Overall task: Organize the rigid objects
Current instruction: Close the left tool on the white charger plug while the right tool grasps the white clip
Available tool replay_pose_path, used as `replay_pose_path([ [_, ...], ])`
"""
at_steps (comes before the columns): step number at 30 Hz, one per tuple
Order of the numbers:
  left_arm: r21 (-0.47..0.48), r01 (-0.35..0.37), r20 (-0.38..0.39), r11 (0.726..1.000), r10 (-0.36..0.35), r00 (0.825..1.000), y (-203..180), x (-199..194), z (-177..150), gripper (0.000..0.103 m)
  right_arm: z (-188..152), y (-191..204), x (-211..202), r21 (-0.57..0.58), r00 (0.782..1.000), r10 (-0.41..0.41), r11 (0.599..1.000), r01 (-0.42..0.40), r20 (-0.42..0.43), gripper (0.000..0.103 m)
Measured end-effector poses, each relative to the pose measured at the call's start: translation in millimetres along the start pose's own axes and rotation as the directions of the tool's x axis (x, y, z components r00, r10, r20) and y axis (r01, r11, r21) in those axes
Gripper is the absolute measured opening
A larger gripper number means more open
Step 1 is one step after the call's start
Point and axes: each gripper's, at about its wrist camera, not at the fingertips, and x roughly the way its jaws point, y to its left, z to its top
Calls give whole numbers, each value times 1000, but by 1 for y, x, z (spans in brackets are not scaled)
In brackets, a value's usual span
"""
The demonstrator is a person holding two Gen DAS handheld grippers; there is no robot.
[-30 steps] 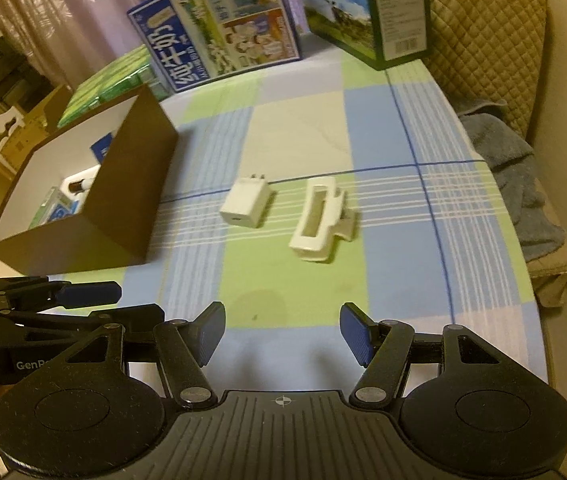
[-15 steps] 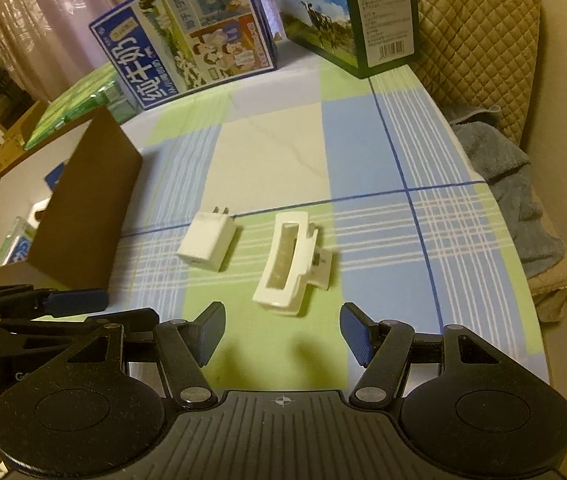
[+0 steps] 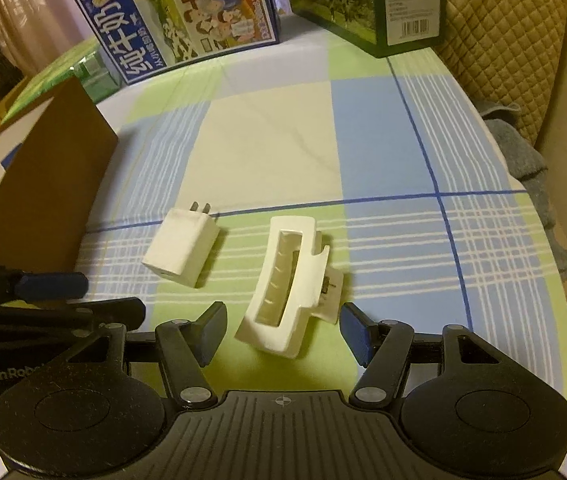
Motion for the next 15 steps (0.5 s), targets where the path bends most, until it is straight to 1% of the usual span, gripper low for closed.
replay_pose_path([
  [2, 0, 1, -6, 1000, -1, 1000, -1, 4, 2, 53, 0, 0, 4, -26, 1000, -15, 1000, 15, 1, 59],
  [4, 3, 7, -6, 1000, -7, 1000, -2, 6, 5, 53, 0, -1, 6, -51, 1000, -18, 999, 18, 9, 53],
  [5, 5, 10, -6, 1000, -10, 1000, -2, 8, 6, 53, 0, -3, 7, -60, 1000, -20, 998, 21, 12, 47],
  [6, 7, 14, -7, 1000, -13, 1000, -4, 10, 7, 53, 1, -3, 7, -66, 1000, -28, 997, 29, 14, 43],
  [7, 9, 18, -8, 1000, -18, 1000, -5, 12, 8, 53, 2, -5, 8, -73, 999, -38, 997, 40, 23, 42],
  [9, 16, 27, -8, 1000, -27, 1000, -8, 16, 12, 53, 4, -9, 9, -85, 998, -60, 994, 62, 33, 32],
  [12, 34, 34, -1, 999, -34, 999, -12, 23, 18, 53, 10, -19, 11, -69, 996, -77, 994, 80, 40, 32],
  [15, 54, 28, 3, 998, -28, 1000, -16, 33, 24, 53, 15, -26, 11, -58, 998, -58, 996, 61, 39, 32],
])
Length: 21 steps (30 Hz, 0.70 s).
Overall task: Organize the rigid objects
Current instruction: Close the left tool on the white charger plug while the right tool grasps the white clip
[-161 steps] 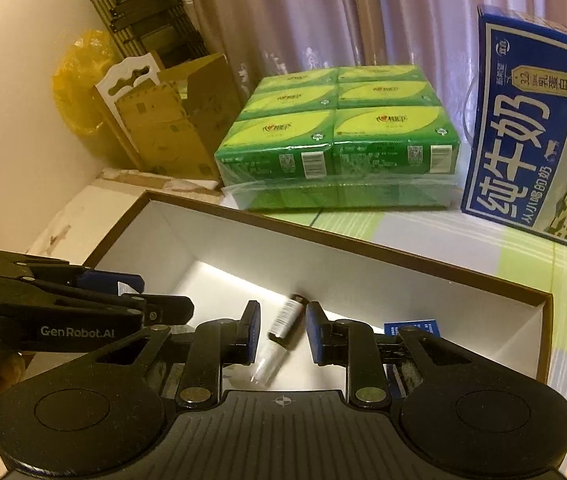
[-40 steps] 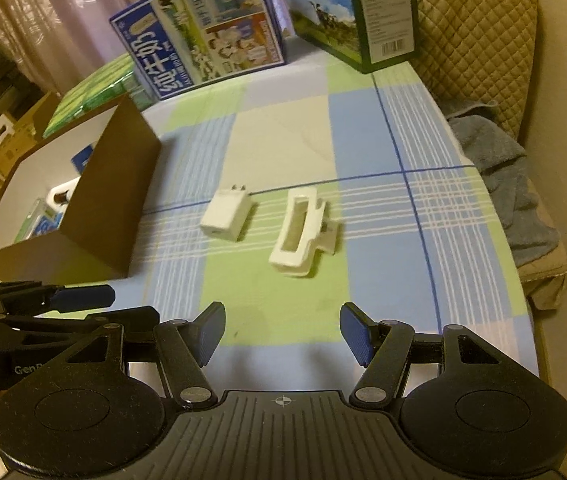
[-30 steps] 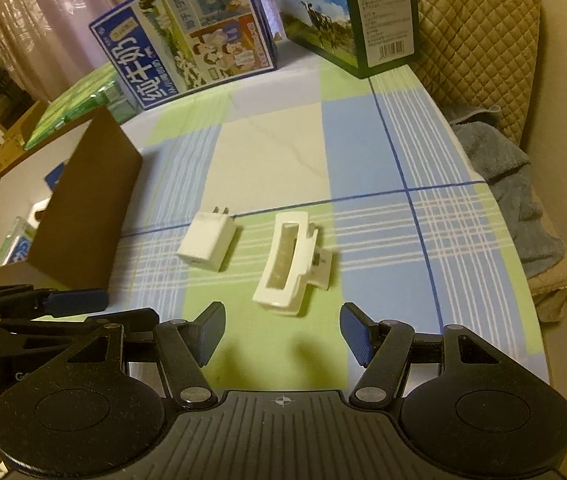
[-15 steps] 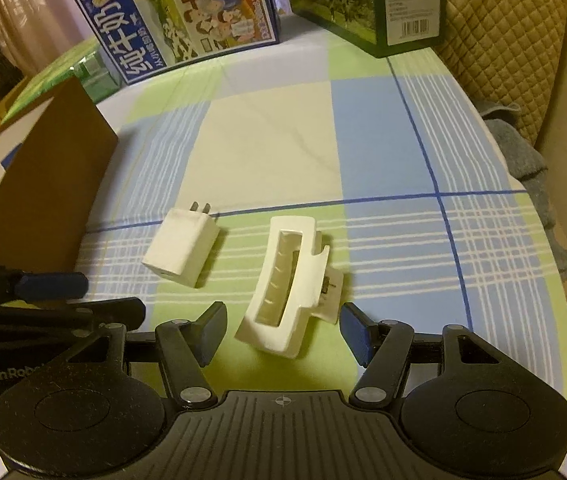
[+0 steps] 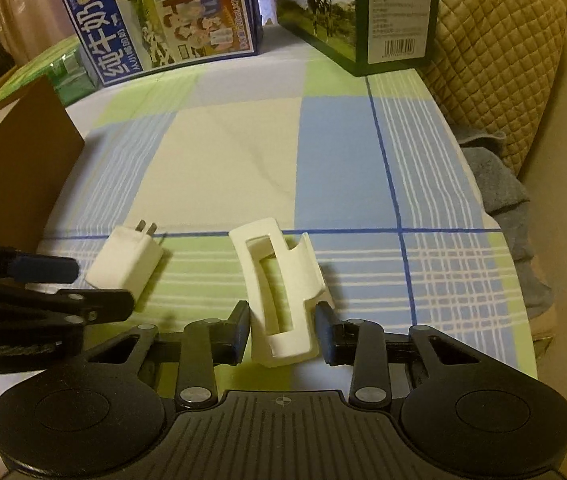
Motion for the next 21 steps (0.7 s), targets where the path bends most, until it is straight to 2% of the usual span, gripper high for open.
replay_pose_path([
  [2, 9, -8, -7, 1000, 8, 1000, -1, 9, 3, 53, 2, -3, 1, 5, 1000, 7, 1000, -7, -1, 34],
  [9, 9, -6, -22, 1000, 6, 1000, 0, 29, 10, 47, 5, -3, 3, -11, 1000, 2, 1000, -2, 18, 48],
  [11, 1, -8, -24, 1000, 8, 1000, 2, 32, 10, 41, 6, -2, 4, -22, 1000, -3, 1000, 3, 23, 49],
  [14, 10, -17, -8, 1000, 17, 1000, 4, 31, 11, 36, 8, 2, 5, -49, 999, -12, 999, 14, 39, 50],
  [19, 5, -15, -6, 1000, 15, 1000, 7, 27, 6, 36, 6, 11, 5, -109, 998, -26, 993, 33, 62, 49],
  [21, 0, -19, -6, 1000, 19, 1000, 7, 25, 3, 36, 4, 14, 6, -118, 998, -35, 992, 41, 55, 39],
])
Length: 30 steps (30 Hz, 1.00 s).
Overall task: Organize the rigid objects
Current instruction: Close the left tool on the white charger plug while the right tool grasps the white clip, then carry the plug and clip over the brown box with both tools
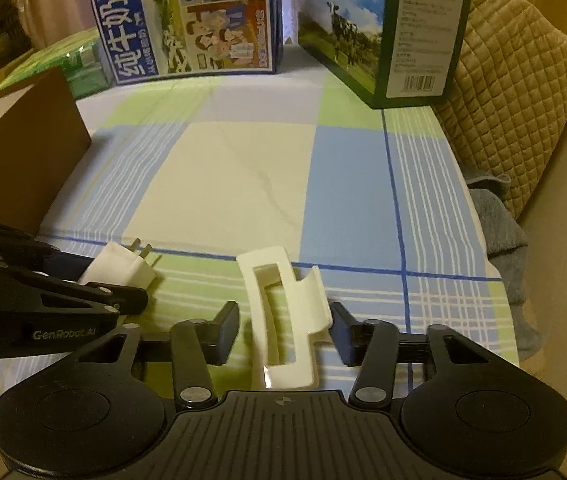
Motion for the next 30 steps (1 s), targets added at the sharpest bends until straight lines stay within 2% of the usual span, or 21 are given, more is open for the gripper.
replay_pose_path([
  [6, -14, 5, -9, 1000, -5, 1000, -1, -8, -14, 36, -7, 7, -4, -26, 1000, 14, 1000, -14, -18, 38],
  [11, -9, 5, -14, 1000, -6, 1000, -2, -19, -34, 36, -20, 18, -13, -61, 998, 54, 997, -56, -36, 38],
  [24, -36, -11, -52, 999, 9, 999, 18, -62, -106, 36, -63, 51, -42, -198, 985, 152, 966, -164, -75, 38],
  [30, -58, -15, -35, 998, 13, 999, 18, -65, -114, 36, -70, 58, -47, -214, 985, 156, 962, -169, -76, 38],
])
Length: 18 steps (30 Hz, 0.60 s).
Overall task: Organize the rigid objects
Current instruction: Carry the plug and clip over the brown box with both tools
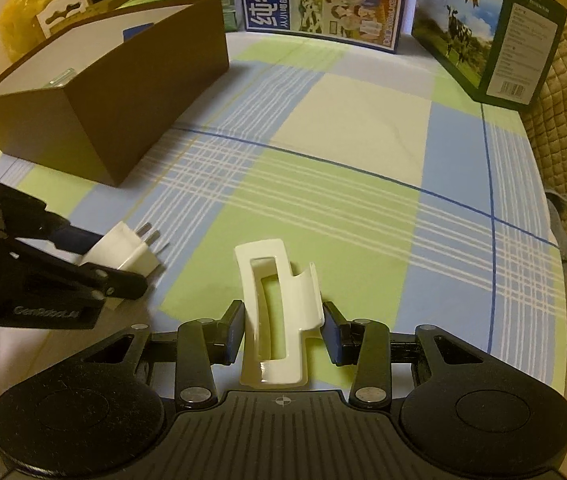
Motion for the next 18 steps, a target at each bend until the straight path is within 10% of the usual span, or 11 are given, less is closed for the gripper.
replay_pose_path([
  [18, 17, -32, 21, 999, 32, 999, -8, -1, -2, 36, -14, 11, -10, 10, 1000, -5, 1000, 5, -3, 37],
])
